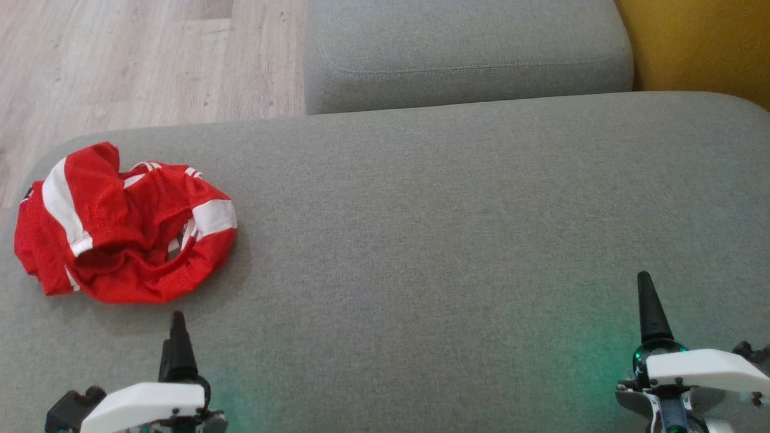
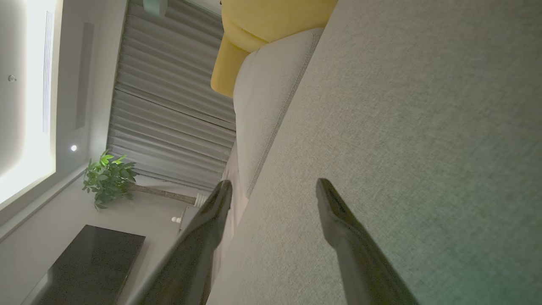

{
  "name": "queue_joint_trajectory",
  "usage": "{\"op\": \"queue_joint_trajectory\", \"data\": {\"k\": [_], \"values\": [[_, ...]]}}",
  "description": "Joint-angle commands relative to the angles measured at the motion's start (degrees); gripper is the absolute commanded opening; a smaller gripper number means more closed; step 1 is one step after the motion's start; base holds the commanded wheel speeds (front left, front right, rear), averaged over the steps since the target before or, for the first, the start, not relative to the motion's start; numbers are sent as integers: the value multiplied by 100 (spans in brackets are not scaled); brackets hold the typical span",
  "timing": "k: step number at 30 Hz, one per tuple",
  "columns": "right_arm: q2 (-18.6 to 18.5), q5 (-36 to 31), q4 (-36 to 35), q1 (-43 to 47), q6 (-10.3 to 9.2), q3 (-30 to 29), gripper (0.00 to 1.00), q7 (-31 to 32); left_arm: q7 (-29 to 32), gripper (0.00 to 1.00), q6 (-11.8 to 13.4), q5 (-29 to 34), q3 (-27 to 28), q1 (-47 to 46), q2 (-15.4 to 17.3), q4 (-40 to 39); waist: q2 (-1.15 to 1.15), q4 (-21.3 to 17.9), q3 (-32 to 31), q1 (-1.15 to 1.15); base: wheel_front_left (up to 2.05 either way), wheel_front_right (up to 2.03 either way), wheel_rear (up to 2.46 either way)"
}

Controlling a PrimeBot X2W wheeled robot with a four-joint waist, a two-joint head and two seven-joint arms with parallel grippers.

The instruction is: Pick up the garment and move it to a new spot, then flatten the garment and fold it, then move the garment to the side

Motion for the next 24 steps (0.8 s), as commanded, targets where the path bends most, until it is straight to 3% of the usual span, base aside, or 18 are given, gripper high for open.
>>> {"op": "queue_joint_trajectory", "data": {"k": [1,24], "values": [[-37,-192,-241,-239,-1,77,100,-74,-82,100,13,200,-6,-222,44,-230,0,3,-3,0,0,0,0],[-48,-1764,-325,-216,-2,477,100,-463,-469,100,318,1768,-354,-181,56,-428,0,62,-116,0,0,0,0]]}}
